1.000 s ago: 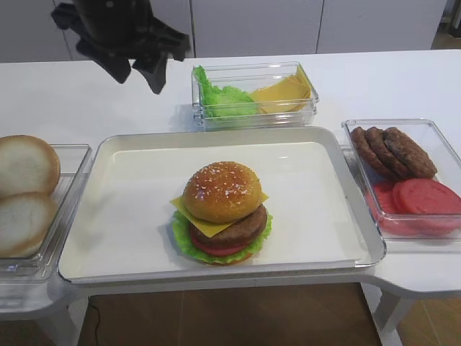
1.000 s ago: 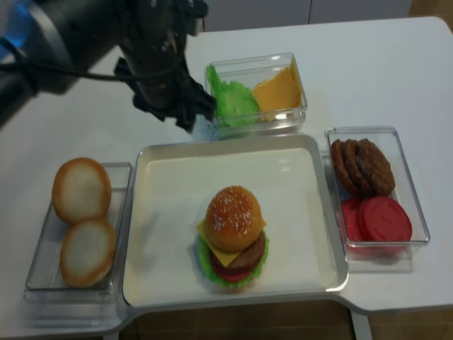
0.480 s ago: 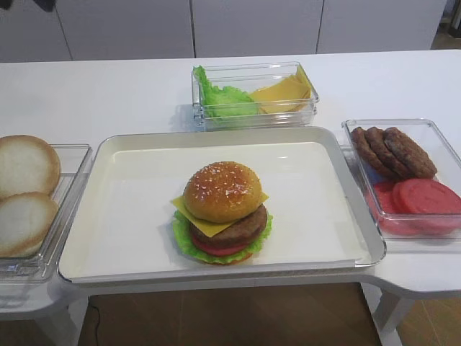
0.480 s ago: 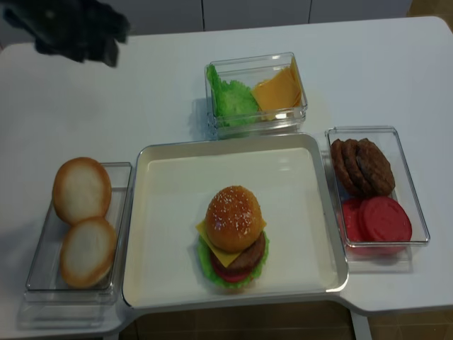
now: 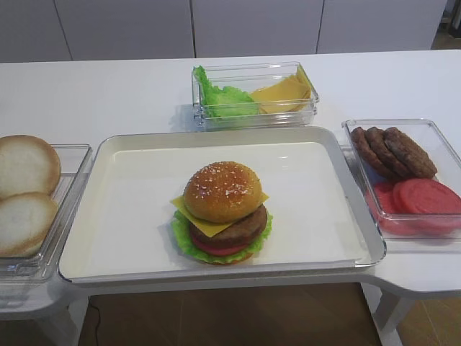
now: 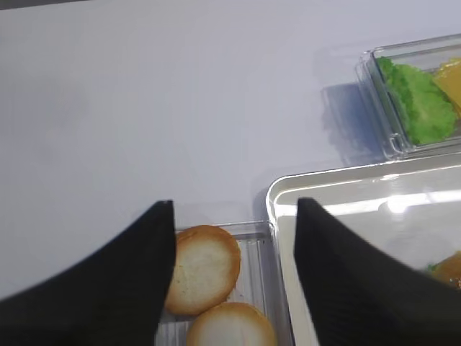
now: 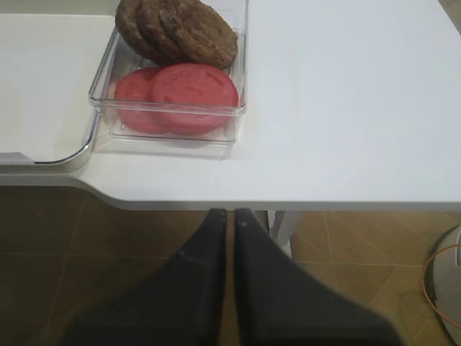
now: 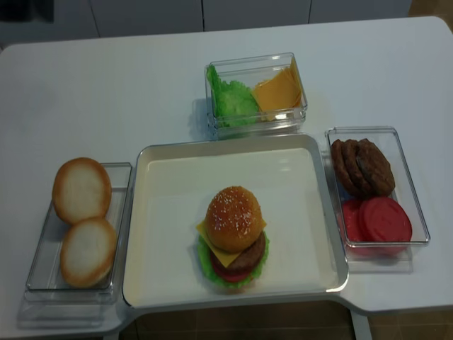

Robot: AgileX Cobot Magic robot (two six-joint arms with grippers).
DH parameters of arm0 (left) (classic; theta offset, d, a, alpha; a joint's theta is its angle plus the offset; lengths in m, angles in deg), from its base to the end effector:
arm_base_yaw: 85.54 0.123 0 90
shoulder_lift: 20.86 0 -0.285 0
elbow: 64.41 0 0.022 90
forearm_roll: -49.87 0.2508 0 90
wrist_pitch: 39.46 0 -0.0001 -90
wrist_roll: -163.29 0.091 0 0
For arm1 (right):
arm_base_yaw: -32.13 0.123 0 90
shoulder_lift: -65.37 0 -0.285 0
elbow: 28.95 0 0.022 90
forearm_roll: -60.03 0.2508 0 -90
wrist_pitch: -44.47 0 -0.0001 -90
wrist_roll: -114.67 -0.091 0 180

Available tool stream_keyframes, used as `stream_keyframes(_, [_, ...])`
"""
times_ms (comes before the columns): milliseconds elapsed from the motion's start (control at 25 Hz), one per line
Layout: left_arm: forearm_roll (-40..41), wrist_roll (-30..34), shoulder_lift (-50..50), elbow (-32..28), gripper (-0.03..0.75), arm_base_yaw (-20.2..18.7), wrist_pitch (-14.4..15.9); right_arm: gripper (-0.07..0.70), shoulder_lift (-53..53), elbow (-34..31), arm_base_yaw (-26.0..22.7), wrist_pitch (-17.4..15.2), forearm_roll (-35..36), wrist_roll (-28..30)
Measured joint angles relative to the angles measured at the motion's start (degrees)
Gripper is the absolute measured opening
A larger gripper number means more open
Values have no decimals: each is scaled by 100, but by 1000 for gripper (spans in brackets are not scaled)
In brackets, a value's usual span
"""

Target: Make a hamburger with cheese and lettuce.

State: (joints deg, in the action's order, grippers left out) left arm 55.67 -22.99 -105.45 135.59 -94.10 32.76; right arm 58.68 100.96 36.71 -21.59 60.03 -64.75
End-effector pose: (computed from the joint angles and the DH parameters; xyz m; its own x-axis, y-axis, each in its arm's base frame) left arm 0.2507 -0.0289 0.4682 -0.7242 0.0300 -0.6889 0.0261 0.9995 0.0160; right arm -0.0089 -0.0007 0.2626 -0.5397 -0.0534 -0.8401 -0.0853 0.9963 -0.0085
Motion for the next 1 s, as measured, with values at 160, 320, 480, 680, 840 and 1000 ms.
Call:
stream_keyframes(160, [209,10,350,-549,389,0,12,27,0,0,0,0,0,0])
stream_keyframes(320, [388,10,900,-1174,389,15,12,27,0,0,0,0,0,0])
stream_keyframes(480, [428,-1,1549,-1853,389,44,12,27,0,0,0,0,0,0])
stream_keyframes(680, [437,-109,2399,-2758,389,52,12,27,0,0,0,0,0,0])
stream_keyframes(840, [437,-279,3147,-3420,389,52,12,27,0,0,0,0,0,0])
stream_keyframes(1000, [437,-476,3930,-3934,389,52,23,27,0,0,0,0,0,0])
